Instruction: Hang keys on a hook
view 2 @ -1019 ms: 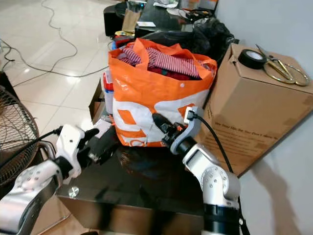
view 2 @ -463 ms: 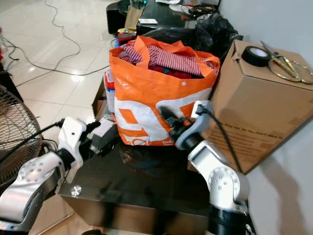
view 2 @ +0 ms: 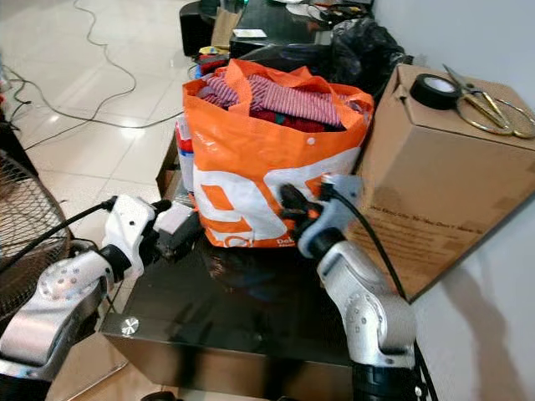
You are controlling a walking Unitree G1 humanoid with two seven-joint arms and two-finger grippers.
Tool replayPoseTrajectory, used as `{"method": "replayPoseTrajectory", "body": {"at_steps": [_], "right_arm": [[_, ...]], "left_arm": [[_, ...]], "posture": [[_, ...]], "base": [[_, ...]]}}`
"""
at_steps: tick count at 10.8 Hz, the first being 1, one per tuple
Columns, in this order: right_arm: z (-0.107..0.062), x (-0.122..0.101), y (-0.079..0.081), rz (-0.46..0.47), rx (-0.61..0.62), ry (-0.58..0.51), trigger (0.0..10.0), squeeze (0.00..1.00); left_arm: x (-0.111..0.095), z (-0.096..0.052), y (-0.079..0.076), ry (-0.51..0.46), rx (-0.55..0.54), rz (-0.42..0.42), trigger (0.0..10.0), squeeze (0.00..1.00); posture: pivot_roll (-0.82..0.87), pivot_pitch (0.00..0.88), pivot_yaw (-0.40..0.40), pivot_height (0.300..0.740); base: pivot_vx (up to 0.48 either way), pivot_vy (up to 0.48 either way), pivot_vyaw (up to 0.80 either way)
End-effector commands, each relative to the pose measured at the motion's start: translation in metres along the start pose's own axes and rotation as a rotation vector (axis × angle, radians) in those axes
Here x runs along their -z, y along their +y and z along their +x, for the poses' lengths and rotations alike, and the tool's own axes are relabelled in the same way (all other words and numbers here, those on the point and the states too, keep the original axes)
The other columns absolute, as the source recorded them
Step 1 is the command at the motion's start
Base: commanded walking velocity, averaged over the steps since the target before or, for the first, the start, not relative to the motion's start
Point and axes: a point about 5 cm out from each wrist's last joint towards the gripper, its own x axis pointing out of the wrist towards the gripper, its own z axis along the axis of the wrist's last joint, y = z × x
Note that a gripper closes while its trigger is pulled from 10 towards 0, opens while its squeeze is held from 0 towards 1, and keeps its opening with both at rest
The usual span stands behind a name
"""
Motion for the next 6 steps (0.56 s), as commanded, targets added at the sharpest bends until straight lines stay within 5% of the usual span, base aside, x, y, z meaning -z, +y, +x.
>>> {"method": "replayPoseTrajectory", "body": {"at_steps": [1,3,4,6], "right_arm": [[-0.001,-0.007,0.002,-0.009,-0.023,-0.027,0.0,0.00],[-0.001,-0.004,0.004,-0.034,-0.053,0.002,0.0,0.00],[0.007,0.017,-0.005,-0.192,0.003,0.178,0.0,0.00],[0.029,0.041,-0.017,-0.367,0.053,0.355,0.0,0.00]], "left_arm": [[-0.002,0.003,-0.003,-0.009,0.034,0.019,10.0,0.00],[-0.001,0.002,-0.004,-0.012,0.058,0.024,10.0,0.00],[0.004,0.000,-0.004,0.014,0.071,0.028,10.0,0.00],[0.015,-0.008,-0.005,0.079,0.110,0.065,10.0,0.00]], "posture": [[0.05,0.000,-0.050,0.740],[0.05,0.000,-0.052,0.740],[0.04,0.000,-0.054,0.740],[0.05,0.000,-0.075,0.740]], "base": [[0.000,0.000,0.00],[0.000,0.000,0.00],[0.000,0.000,0.00],[0.000,0.000,0.00]]}}
